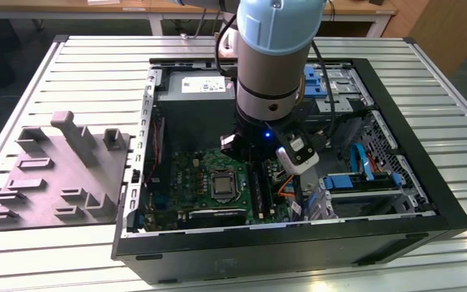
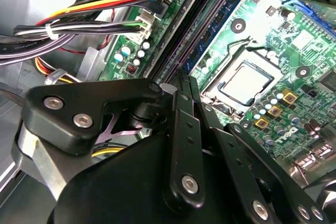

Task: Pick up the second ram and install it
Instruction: 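Insert the second ram into the second slot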

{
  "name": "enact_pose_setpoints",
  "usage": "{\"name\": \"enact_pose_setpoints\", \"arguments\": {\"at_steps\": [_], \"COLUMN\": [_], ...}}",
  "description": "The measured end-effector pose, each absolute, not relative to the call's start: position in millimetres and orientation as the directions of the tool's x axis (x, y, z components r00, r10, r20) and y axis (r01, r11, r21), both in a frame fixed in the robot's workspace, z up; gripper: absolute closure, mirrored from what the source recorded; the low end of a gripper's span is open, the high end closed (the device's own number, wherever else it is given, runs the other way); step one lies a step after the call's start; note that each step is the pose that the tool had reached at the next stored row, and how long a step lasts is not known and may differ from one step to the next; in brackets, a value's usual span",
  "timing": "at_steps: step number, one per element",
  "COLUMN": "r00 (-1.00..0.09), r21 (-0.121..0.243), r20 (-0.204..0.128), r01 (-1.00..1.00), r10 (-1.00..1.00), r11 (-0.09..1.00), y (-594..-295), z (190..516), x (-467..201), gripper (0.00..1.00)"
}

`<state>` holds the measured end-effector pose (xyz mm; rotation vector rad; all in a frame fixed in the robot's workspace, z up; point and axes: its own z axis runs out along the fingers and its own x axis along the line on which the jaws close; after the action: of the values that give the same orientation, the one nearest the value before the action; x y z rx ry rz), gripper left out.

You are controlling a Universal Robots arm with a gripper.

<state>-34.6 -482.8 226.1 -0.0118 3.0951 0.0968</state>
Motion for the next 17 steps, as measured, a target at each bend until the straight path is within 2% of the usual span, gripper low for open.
{"name": "enact_pose_setpoints", "arguments": {"at_steps": [17], "r00": [-0.999], "r21": [0.063], "r20": [-0.045], "r01": [-0.008], "r10": [-0.005], "r11": [0.998], "y": [-482.8], "z": [224.8], "x": [-33.2], "gripper": [0.89]}}
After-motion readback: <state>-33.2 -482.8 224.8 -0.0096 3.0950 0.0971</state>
